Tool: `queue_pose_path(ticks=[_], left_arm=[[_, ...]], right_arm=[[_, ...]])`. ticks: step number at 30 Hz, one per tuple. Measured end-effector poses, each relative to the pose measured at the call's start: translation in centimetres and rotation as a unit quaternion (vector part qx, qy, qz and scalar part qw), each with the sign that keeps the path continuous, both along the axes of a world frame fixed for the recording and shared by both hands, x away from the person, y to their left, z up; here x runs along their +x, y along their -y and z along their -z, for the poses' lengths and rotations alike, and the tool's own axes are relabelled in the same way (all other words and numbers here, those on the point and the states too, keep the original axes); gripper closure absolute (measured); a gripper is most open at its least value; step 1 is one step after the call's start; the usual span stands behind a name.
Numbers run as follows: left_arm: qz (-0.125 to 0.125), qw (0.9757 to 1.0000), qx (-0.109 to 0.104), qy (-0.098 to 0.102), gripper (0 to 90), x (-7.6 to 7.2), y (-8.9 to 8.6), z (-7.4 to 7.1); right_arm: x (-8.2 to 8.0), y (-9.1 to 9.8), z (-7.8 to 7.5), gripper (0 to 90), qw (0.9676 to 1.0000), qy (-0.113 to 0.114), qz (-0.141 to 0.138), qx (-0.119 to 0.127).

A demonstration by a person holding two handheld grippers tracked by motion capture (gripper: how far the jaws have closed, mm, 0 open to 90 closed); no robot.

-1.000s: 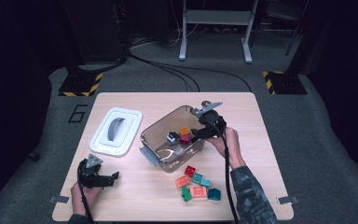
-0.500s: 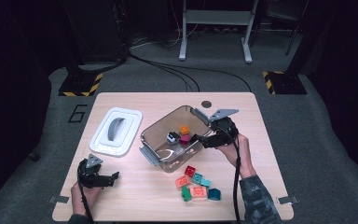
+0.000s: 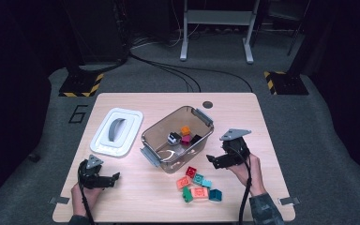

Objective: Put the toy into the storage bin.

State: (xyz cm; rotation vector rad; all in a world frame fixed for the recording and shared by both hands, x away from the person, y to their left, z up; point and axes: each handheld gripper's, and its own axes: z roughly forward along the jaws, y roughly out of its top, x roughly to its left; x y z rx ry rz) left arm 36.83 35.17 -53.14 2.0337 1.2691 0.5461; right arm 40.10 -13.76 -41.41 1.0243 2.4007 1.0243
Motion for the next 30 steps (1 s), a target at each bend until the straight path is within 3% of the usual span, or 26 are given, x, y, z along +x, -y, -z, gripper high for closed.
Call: queue_pose_path(ticks=[8,12,13,19,30], left_arm=[[0.0,1.0,0.0,0.0,2.2,0.0,0.0,0.0],[0.0,1.0,0.0,0.0,2.2,0.0,0.0,0.0],[0.0,1.0,0.0,0.0,2.1,0.0,0.0,0.0],[0.0,1.0,0.0,0.0,2.2,0.0,0.0,0.0],[0.0,1.0,0.0,0.0,2.2,0.0,0.0,0.0]], right_arm=[[-1.5,1.1,3.6,5.3,0.9994,-0.034,-0.008,0.004],[-2.1,1.3,4.5,4.8,0.999,-0.041,-0.016,0.008],[-2.6,1.4,5.1,4.3,0.9984,-0.052,-0.017,0.012],[-4.0,1.7,6.2,4.3,0.9971,-0.067,-0.026,0.023],[-6.1,1.9,8.2,5.9,0.9944,-0.092,-0.048,0.02]])
